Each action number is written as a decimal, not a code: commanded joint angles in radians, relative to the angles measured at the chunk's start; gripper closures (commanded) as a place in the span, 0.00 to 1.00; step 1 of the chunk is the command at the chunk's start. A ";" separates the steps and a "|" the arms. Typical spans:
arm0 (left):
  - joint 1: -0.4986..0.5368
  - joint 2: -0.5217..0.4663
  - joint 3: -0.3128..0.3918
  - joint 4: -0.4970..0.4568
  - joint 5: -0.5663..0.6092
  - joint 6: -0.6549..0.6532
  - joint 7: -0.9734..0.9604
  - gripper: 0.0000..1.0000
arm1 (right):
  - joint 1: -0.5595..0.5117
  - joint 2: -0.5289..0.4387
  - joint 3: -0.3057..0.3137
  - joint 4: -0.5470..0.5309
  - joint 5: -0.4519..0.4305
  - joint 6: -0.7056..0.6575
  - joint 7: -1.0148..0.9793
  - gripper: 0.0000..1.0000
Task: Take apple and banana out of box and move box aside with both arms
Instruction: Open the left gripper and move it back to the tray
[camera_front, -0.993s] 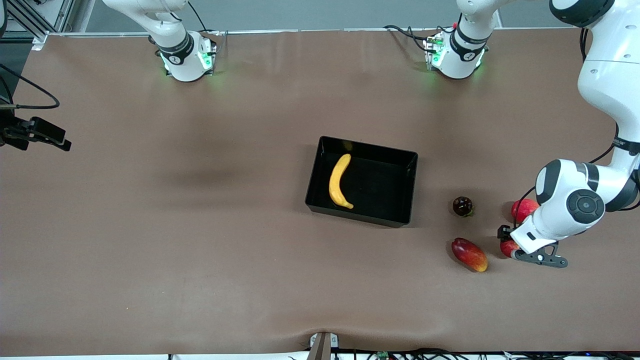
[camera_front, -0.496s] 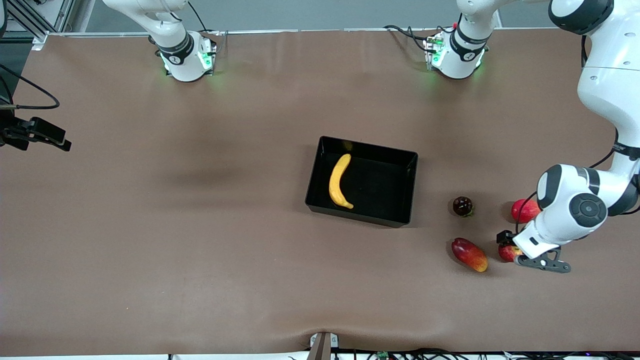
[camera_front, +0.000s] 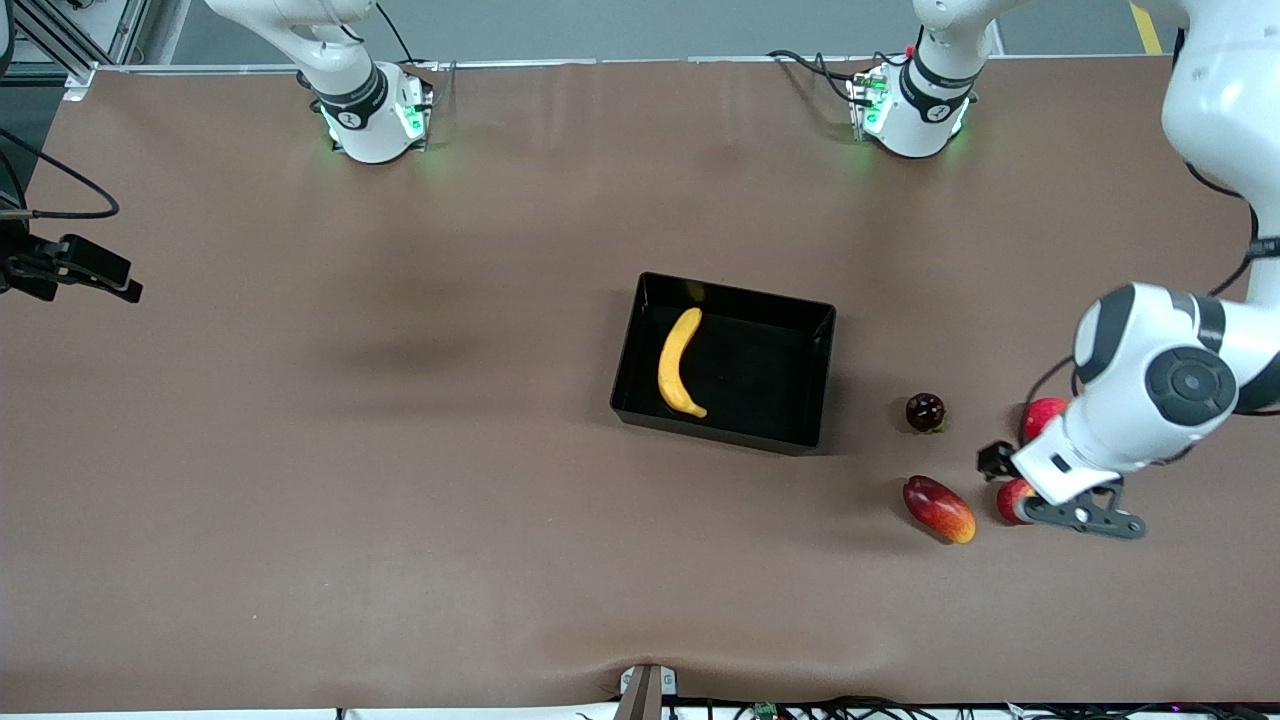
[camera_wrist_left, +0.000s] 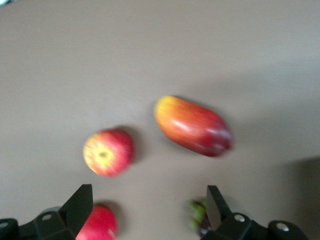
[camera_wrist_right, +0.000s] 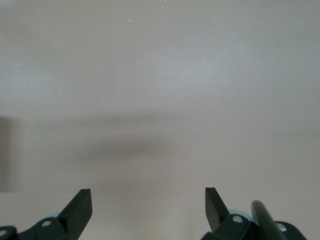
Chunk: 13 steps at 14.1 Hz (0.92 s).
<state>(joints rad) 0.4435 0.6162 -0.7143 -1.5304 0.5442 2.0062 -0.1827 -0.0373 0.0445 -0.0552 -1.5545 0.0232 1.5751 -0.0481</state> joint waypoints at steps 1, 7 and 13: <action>0.006 -0.043 -0.124 -0.071 -0.018 -0.069 -0.186 0.00 | -0.013 0.011 0.009 0.024 -0.012 -0.012 -0.013 0.00; -0.162 -0.015 -0.241 -0.099 -0.006 -0.052 -0.498 0.00 | -0.012 0.011 0.009 0.024 -0.009 -0.012 -0.012 0.00; -0.388 0.095 -0.199 -0.094 0.063 0.031 -0.761 0.02 | -0.012 0.028 0.009 0.024 -0.011 -0.010 -0.015 0.00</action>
<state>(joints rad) 0.1121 0.6696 -0.9386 -1.6341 0.5710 2.0031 -0.8994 -0.0372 0.0537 -0.0551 -1.5545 0.0232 1.5751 -0.0493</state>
